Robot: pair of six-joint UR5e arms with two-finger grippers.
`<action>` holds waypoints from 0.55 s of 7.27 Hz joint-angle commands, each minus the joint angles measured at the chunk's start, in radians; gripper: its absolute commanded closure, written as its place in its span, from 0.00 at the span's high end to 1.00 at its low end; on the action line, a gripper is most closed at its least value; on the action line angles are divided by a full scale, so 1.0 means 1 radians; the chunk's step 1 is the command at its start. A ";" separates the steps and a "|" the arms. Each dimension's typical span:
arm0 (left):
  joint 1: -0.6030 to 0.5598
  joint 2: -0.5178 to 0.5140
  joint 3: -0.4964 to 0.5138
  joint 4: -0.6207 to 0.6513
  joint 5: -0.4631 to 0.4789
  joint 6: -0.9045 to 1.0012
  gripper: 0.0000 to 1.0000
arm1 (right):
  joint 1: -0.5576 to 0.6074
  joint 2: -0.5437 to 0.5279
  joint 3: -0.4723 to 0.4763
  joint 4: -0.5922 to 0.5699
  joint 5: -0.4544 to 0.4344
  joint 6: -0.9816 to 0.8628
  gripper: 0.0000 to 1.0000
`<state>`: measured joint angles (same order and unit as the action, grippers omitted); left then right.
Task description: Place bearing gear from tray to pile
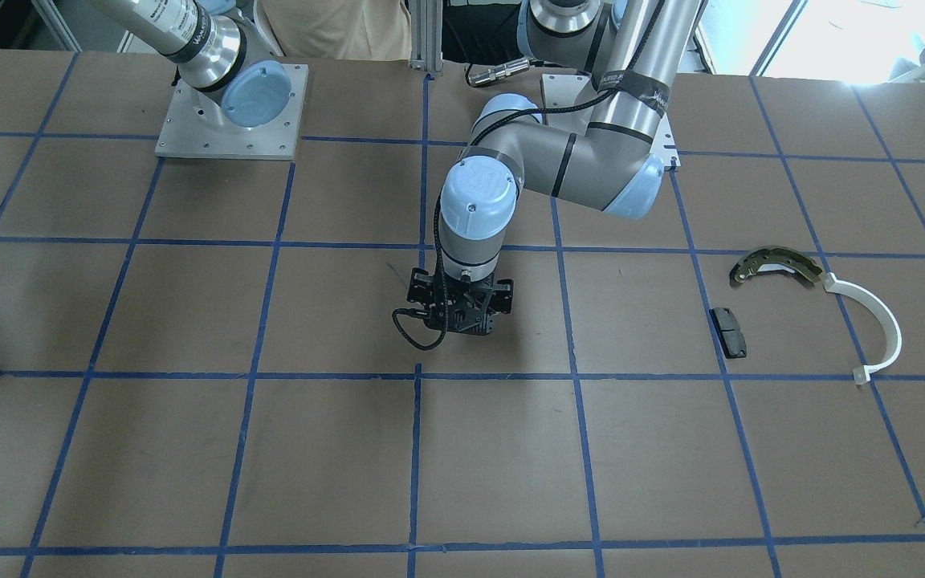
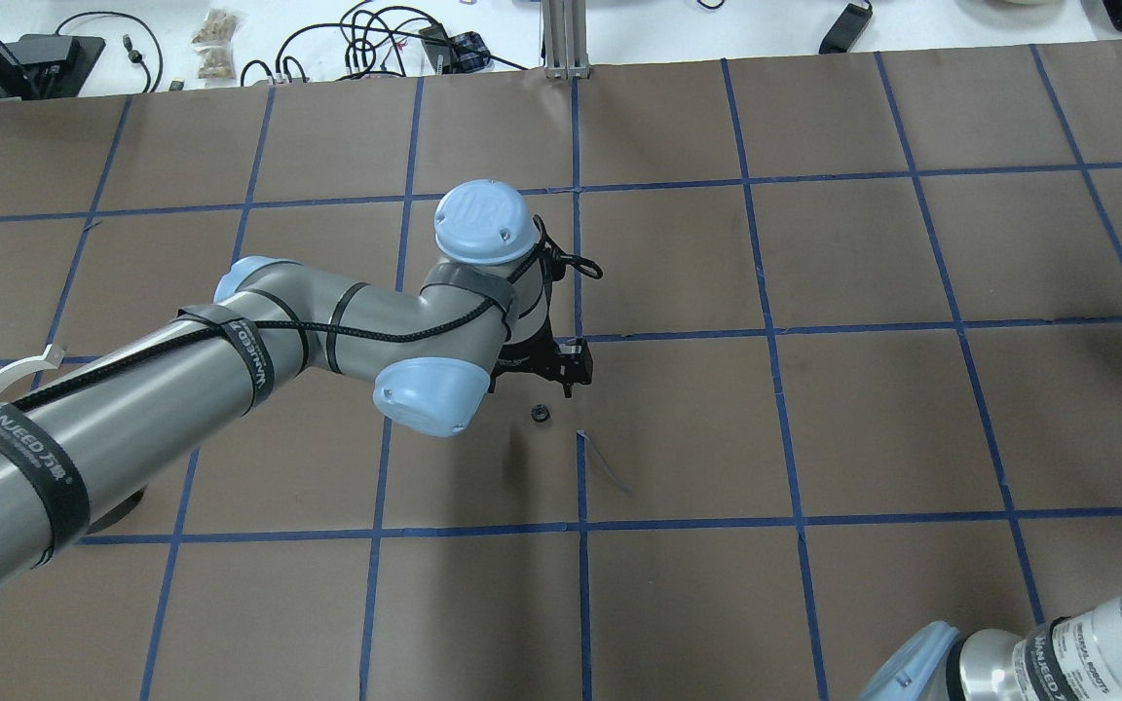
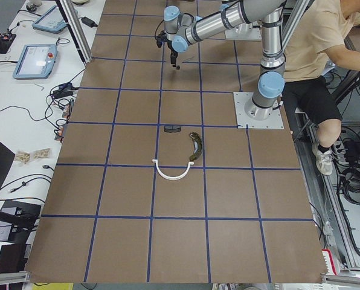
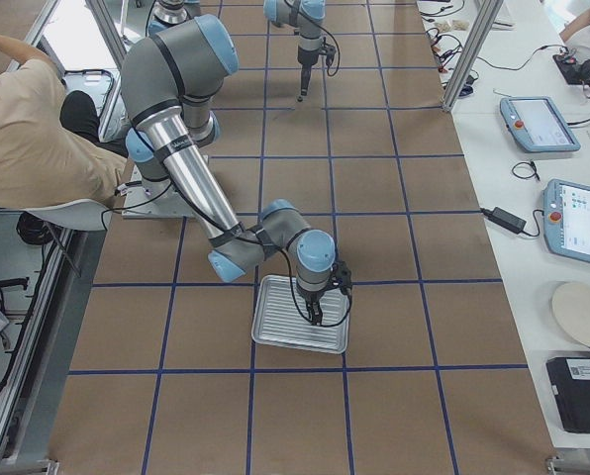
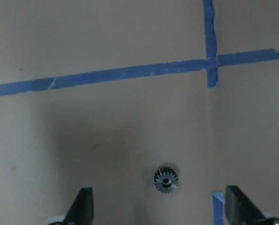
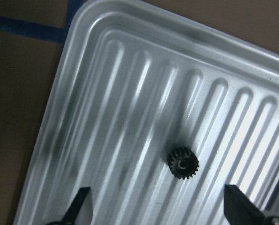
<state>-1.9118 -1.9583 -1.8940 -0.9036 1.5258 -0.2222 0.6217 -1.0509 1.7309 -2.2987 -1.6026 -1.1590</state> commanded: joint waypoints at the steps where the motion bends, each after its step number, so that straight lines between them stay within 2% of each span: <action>1: -0.006 -0.027 -0.023 0.040 -0.006 -0.003 1.00 | -0.008 0.023 -0.011 -0.030 0.003 -0.043 0.85; 2: -0.012 -0.034 -0.024 0.038 -0.006 -0.006 0.94 | -0.008 0.046 -0.013 -0.030 0.001 -0.050 0.70; 3: -0.022 -0.037 -0.024 0.040 -0.006 -0.009 0.87 | -0.008 0.045 -0.014 -0.028 -0.006 -0.051 0.41; 4: -0.024 -0.036 -0.024 0.038 -0.007 -0.011 0.86 | -0.008 0.040 -0.013 -0.024 0.001 -0.050 0.20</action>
<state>-1.9302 -1.9929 -1.9169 -0.8650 1.5199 -0.2304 0.6138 -1.0104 1.7179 -2.3262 -1.6047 -1.2076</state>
